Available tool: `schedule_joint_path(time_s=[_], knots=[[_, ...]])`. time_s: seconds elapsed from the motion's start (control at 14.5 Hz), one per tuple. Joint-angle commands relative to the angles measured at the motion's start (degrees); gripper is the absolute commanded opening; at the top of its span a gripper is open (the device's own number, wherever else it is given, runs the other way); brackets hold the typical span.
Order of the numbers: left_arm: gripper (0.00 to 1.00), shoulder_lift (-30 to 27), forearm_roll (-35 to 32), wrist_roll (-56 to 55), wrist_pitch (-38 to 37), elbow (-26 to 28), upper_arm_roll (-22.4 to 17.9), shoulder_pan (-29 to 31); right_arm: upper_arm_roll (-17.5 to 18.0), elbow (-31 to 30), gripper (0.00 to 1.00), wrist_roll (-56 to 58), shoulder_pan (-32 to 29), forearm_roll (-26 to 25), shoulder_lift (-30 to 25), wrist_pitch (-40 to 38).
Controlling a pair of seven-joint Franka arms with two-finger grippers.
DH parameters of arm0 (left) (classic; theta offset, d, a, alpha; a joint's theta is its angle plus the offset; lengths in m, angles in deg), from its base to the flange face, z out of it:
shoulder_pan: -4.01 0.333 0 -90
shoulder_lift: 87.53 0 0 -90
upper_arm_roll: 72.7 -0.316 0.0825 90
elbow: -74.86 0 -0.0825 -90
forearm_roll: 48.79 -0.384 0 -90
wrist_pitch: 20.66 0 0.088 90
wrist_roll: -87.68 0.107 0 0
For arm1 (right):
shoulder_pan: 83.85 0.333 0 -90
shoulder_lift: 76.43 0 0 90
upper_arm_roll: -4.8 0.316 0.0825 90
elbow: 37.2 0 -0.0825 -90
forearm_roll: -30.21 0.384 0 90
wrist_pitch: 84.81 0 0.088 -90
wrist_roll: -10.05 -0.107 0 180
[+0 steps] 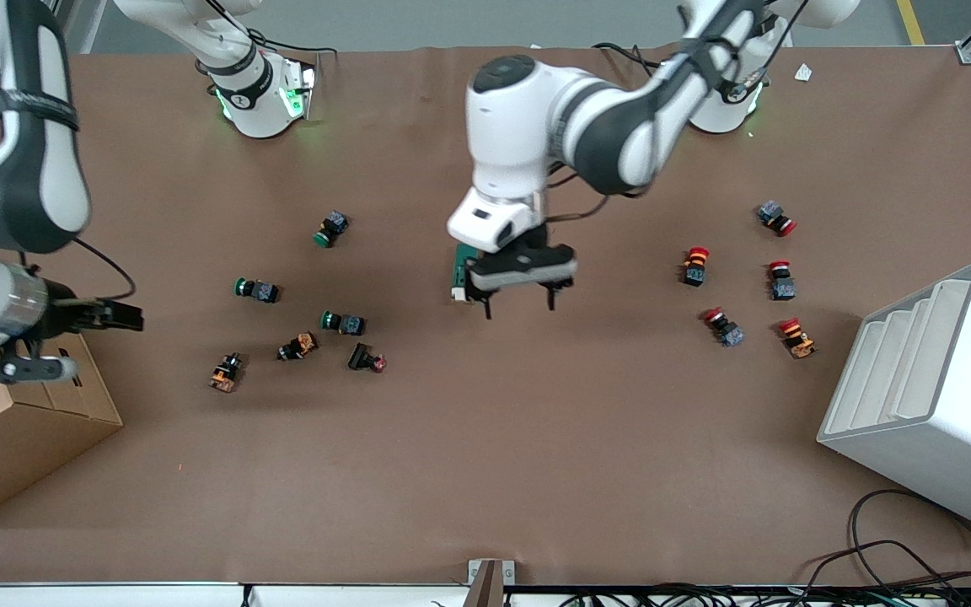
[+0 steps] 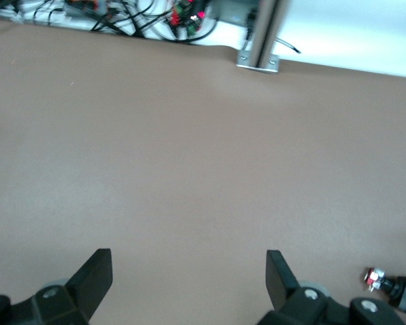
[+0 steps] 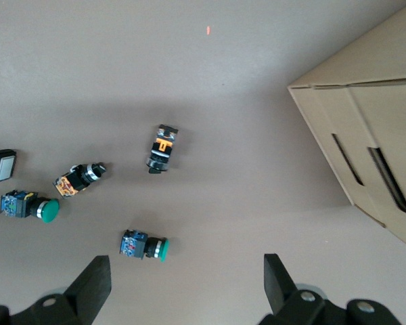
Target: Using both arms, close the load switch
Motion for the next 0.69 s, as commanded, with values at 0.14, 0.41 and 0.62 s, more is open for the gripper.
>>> schedule_joint_path(time_s=[0.14,0.41,0.62], knots=[[1.0,-1.8,9.9,18.0,-11.9,-6.1,0.9,8.9,1.9,-2.7,1.0,0.7,-2.4,-1.1,-5.3,-0.8],[1.0,-4.8,14.8,26.6,-18.2,-6.9,0.9,16.6,4.2,-2.8,1.0,0.1,-5.1,-1.0,-5.8,-1.6],[1.0,-7.9,14.9,38.4,-19.5,-6.7,0.0,19.7,6.6,-2.8,1.0,-0.1,-6.9,-1.0,-5.9,-1.6]])
